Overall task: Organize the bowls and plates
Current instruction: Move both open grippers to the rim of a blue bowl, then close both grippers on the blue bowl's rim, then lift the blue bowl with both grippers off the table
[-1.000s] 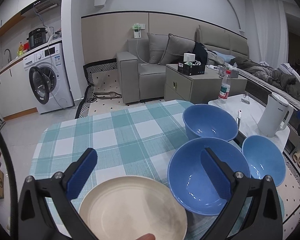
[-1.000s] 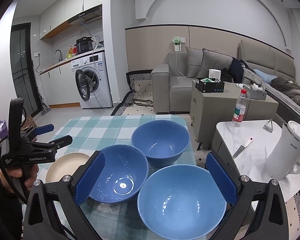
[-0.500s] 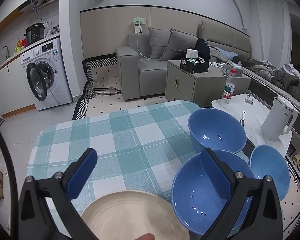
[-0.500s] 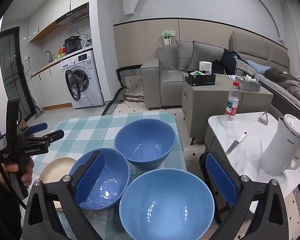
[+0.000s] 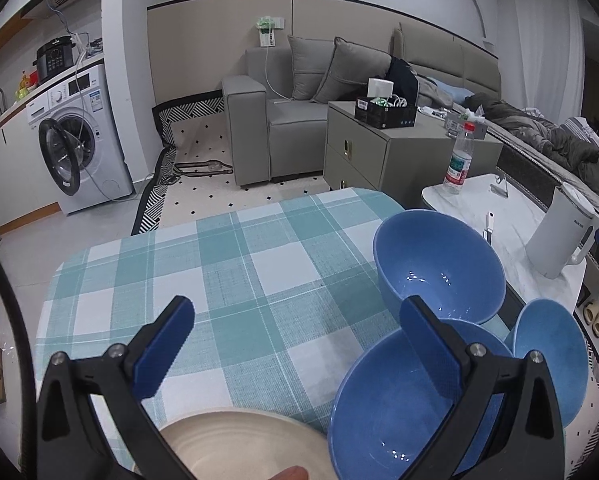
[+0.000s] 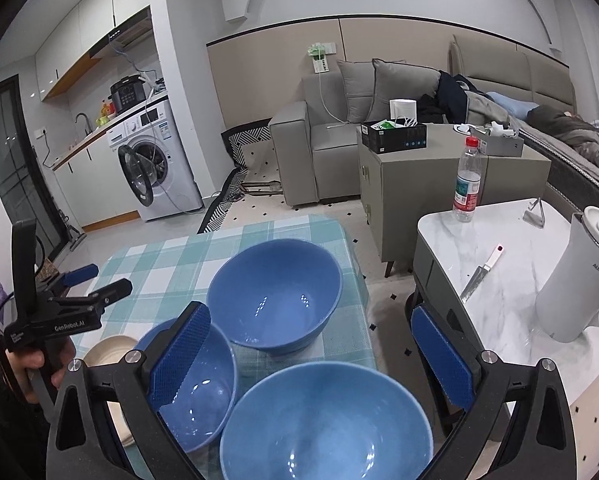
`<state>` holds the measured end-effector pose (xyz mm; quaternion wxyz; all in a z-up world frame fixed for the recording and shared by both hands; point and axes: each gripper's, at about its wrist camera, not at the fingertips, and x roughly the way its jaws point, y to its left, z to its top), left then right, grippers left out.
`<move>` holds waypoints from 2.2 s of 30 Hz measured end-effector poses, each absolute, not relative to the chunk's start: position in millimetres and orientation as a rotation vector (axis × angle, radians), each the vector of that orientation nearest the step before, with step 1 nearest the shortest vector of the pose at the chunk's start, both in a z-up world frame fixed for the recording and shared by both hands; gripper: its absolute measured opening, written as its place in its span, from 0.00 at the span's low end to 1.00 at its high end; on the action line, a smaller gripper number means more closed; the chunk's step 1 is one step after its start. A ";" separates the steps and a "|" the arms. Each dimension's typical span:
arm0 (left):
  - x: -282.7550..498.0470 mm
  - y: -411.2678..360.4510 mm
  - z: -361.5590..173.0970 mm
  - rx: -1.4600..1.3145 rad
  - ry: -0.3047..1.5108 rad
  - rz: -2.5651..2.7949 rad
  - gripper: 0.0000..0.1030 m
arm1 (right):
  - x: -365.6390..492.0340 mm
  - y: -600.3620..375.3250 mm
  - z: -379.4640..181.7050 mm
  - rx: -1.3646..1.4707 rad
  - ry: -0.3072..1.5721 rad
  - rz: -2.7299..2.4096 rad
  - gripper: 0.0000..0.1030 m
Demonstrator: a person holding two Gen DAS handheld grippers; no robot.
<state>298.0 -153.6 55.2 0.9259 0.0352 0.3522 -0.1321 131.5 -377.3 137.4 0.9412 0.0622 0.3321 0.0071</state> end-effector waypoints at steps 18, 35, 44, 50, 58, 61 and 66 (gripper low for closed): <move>336.5 -191.3 33.7 0.110 0.790 -0.305 1.00 | 188.5 -396.4 99.3 0.128 0.784 -0.012 0.99; 359.3 -218.7 11.0 0.136 0.881 -0.416 0.97 | 221.5 -401.5 62.4 0.152 0.896 -0.002 0.77; 364.1 -227.3 6.1 0.156 0.911 -0.444 0.85 | 239.3 -390.0 48.8 0.143 0.944 0.027 0.67; 370.3 -231.0 0.5 0.164 0.947 -0.460 0.66 | 247.4 -384.7 39.1 0.139 0.977 0.039 0.57; 373.5 -234.6 -3.8 0.150 0.980 -0.494 0.51 | 253.2 -383.0 29.1 0.140 1.002 0.043 0.43; 374.7 -237.2 -5.1 0.149 0.987 -0.506 0.42 | 254.3 -381.3 28.2 0.134 1.002 0.044 0.38; 374.4 -241.8 -6.5 0.158 0.992 -0.521 0.33 | 255.3 -380.1 25.8 0.125 1.007 0.038 0.31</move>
